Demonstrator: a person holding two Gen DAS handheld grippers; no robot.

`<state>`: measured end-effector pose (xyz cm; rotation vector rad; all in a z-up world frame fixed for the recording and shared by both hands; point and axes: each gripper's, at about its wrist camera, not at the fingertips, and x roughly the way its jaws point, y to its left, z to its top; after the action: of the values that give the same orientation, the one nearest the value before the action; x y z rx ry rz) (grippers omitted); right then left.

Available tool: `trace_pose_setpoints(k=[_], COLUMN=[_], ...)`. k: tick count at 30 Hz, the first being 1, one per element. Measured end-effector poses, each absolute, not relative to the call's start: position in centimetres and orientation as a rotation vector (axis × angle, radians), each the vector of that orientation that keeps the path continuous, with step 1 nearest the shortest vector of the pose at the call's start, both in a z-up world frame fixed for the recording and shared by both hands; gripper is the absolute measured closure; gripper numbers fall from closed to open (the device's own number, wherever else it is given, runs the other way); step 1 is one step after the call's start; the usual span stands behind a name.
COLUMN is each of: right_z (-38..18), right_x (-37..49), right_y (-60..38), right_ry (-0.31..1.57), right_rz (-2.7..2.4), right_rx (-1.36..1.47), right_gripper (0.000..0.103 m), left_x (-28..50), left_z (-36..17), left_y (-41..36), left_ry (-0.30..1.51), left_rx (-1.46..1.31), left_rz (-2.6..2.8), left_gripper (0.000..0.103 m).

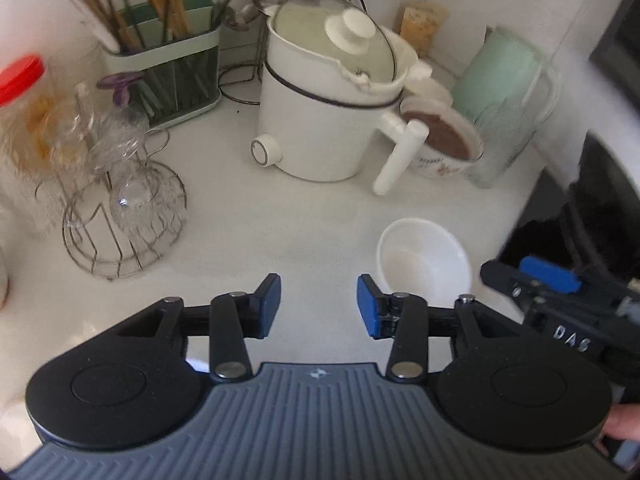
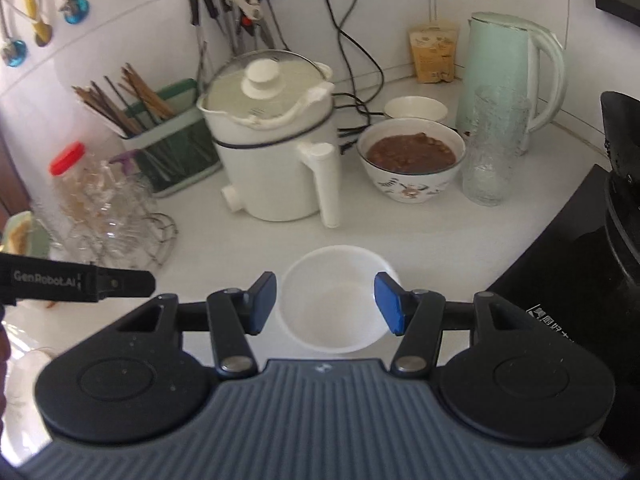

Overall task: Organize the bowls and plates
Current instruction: 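Move both grippers to the white ceramic bowl, then close the left gripper on the white bowl rim while the right gripper grips it too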

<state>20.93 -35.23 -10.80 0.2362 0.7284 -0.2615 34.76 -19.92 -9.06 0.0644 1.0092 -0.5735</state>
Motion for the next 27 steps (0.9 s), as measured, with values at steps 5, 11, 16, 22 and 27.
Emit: trace_pose_setpoints(k=[5,11,16,22,27], right_z=[-12.3,-14.6,-16.2,-17.9,-19.1], right_x=[21.5,22.5,23.2,24.0,24.5], right_y=[-36.1,-37.6,-39.0,-40.3,-40.9], right_ry=[0.72,0.723,0.745,0.794,0.824], right_rz=[-0.283,-0.323,-0.348,-0.348,-0.341], right_rx=[0.231,0.266,0.287,0.349,0.423], right_gripper=[0.046,0.046,0.047,0.058,0.069], left_x=[36.5,37.7,38.2,38.7,39.1], left_z=[-11.7,-15.1,-17.1,-18.6,-19.5], left_y=[-21.3,-24.2,-25.8,-26.5,-26.7], left_ry=[1.077,1.112,1.142,1.18,1.205], left_rx=[-0.002,-0.019,-0.031,-0.096,-0.163], left_rz=[-0.613,-0.654,-0.668,-0.695,-0.67], left_gripper=[0.051,0.051,0.051,0.052,0.052])
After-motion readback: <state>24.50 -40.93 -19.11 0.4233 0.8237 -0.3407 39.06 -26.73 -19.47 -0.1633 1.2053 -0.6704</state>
